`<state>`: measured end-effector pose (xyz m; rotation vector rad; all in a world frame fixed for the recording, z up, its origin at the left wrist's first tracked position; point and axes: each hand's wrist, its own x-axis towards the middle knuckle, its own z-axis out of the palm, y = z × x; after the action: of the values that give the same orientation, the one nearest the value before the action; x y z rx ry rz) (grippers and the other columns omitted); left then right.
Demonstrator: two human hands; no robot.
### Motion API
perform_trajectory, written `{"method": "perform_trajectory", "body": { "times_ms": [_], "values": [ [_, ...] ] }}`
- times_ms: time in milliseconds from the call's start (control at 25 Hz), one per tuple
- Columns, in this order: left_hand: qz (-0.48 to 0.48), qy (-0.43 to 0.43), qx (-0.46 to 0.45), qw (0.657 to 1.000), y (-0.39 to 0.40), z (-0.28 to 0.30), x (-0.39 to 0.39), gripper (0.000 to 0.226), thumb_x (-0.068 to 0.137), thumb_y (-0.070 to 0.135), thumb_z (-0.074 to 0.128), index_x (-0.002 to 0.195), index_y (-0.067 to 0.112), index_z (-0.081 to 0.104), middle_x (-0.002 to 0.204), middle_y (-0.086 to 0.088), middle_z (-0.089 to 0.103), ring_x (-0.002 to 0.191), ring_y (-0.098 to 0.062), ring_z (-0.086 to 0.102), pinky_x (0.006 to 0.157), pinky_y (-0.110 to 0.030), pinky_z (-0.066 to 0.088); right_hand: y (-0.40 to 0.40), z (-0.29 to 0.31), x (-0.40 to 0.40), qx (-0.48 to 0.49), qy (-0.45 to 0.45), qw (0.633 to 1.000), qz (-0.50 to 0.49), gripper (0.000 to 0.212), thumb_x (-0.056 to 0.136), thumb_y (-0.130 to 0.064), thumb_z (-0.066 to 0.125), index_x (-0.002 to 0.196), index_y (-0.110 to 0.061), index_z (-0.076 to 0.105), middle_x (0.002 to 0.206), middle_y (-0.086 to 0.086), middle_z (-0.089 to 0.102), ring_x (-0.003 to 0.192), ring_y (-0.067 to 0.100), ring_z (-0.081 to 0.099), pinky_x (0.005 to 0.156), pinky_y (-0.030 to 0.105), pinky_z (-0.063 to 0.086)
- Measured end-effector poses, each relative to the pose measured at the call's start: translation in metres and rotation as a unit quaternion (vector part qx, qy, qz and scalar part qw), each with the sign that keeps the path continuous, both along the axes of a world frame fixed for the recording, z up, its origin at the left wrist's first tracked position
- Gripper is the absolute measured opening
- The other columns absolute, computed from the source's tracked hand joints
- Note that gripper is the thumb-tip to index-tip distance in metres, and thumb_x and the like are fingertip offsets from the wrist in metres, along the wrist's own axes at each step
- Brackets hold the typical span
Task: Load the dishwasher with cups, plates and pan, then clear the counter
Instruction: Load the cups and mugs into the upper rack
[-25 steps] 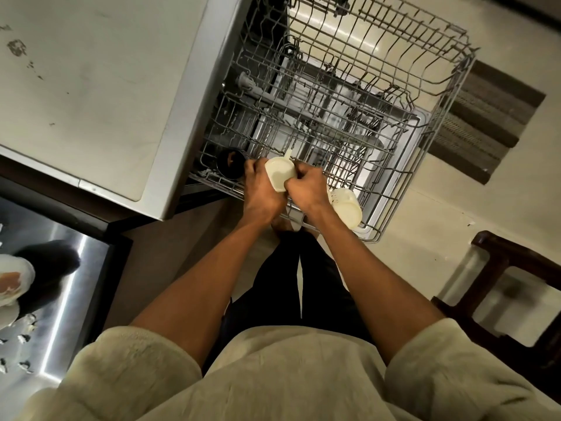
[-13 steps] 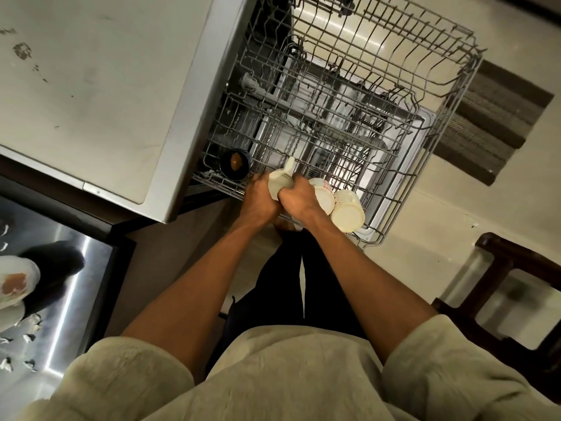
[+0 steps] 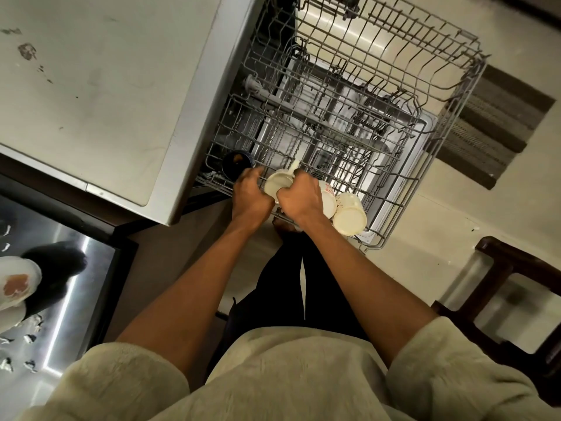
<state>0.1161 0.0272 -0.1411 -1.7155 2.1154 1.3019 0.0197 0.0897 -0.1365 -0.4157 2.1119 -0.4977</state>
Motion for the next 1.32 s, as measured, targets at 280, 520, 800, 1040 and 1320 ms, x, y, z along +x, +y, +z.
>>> {"method": "perform_trajectory", "body": {
  "times_ms": [280, 520, 800, 1040, 1320],
  "values": [
    [0.074, -0.089, -0.012, 0.993, -0.032, 0.004, 0.005, 0.082, 0.092, 0.013, 0.064, 0.158, 0.009, 0.015, 0.163, -0.014, 0.02, 0.15, -0.033, 0.017, 0.121, -0.046, 0.018, -0.046, -0.005, 0.001, -0.046, -0.077, 0.995, 0.05, 0.022, 0.084, -0.003, 0.062, 0.105, -0.003, 0.064, 0.093, 0.01, 0.067, 0.075, 0.022, 0.067, 0.062, 0.036, 0.061],
    [-0.096, -0.215, -0.016, 0.972, -0.053, -0.017, 0.005, 0.089, 0.093, 0.035, 0.057, 0.156, 0.001, 0.004, 0.163, -0.019, 0.018, 0.152, -0.03, 0.011, 0.12, -0.048, -0.007, -0.084, -0.025, 0.008, 0.007, -0.168, 0.985, 0.041, 0.021, 0.096, -0.009, 0.053, 0.106, 0.005, 0.065, 0.1, 0.019, 0.068, 0.084, 0.026, 0.064, 0.064, 0.03, 0.05],
    [0.074, -0.114, 0.042, 0.99, -0.057, -0.011, 0.005, 0.072, 0.088, 0.022, 0.058, 0.153, 0.011, 0.03, 0.156, -0.015, 0.029, 0.143, -0.035, 0.032, 0.116, -0.054, 0.029, -0.095, -0.058, 0.016, 0.031, -0.192, 0.979, 0.065, 0.028, 0.096, -0.022, 0.046, 0.11, -0.006, 0.064, 0.114, 0.016, 0.063, 0.108, 0.034, 0.063, 0.107, 0.059, 0.041],
    [0.103, -0.004, 0.055, 0.993, -0.044, 0.01, 0.009, 0.08, 0.064, 0.016, 0.043, 0.144, 0.02, 0.042, 0.143, -0.008, 0.037, 0.13, -0.03, 0.042, 0.109, -0.049, 0.042, -0.099, -0.038, 0.009, 0.006, -0.262, 0.956, -0.132, 0.069, 0.083, -0.041, 0.076, 0.131, -0.011, 0.038, 0.124, 0.02, 0.059, 0.099, 0.028, 0.067, 0.069, 0.034, 0.063],
    [0.258, 0.076, 0.044, 0.962, -0.048, 0.013, 0.005, 0.057, 0.091, -0.001, 0.051, 0.146, 0.012, 0.044, 0.117, 0.0, 0.06, 0.11, -0.016, 0.058, 0.101, -0.036, 0.05, -0.088, -0.041, 0.003, -0.038, -0.266, 0.942, -0.201, 0.07, 0.072, -0.023, 0.089, 0.12, -0.015, 0.039, 0.112, 0.01, 0.06, 0.099, 0.024, 0.066, 0.083, 0.042, 0.062]
  ]
}}
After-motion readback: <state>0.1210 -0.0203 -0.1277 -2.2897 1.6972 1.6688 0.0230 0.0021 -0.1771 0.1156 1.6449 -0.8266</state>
